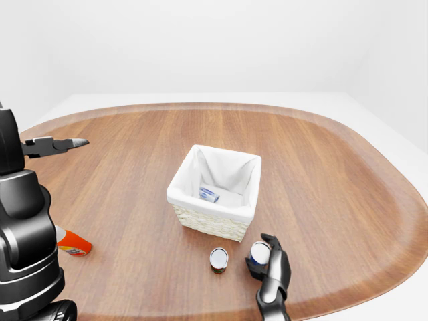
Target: Pick up the alphabet soup and the cream cheese box, and put them in the basket.
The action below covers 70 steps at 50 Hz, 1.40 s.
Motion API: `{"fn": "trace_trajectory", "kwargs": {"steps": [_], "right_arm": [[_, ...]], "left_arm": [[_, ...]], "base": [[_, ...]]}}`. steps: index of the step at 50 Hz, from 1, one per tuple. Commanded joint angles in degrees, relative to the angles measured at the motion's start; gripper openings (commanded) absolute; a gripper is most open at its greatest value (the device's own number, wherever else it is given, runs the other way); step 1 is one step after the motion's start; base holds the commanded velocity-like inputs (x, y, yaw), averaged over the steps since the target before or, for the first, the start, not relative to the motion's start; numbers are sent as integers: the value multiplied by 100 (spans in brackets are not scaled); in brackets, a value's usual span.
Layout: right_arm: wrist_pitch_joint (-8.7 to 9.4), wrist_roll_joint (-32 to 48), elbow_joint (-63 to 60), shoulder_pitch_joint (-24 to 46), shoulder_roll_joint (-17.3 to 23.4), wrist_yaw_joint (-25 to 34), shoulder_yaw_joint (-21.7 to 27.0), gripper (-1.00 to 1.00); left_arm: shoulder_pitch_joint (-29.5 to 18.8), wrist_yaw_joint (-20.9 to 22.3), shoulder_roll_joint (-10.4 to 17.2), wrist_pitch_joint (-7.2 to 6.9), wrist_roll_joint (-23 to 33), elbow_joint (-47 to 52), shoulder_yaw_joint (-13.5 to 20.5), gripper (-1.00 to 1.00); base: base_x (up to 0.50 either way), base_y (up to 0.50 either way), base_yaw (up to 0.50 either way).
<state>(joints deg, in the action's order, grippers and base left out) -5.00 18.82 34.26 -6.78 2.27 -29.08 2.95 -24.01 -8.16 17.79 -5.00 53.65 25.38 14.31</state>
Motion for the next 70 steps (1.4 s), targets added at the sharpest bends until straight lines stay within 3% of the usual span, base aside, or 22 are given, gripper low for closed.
{"fn": "trace_trajectory", "kwargs": {"steps": [1,40,56,70], "right_arm": [[0,-83,325,142,21,-40,-39,-100],[0,-576,-20,203,152,-92,502,-100],[0,-1063,-1140,-39,99,-92,900,-100],[0,-1196,-1367,54,94,-92,1027,-100]], "left_arm": [[1,34,-5,0,34,40,-5,100],[-36,-32,22,0,83,-30,6,100],[-20,-54,8,0,49,-76,2,100],[-21,-7,11,0,59,-16,3,100]], "base": [[0,0,0],[0,0,0],[0,0,0],[0,0,0]]}}
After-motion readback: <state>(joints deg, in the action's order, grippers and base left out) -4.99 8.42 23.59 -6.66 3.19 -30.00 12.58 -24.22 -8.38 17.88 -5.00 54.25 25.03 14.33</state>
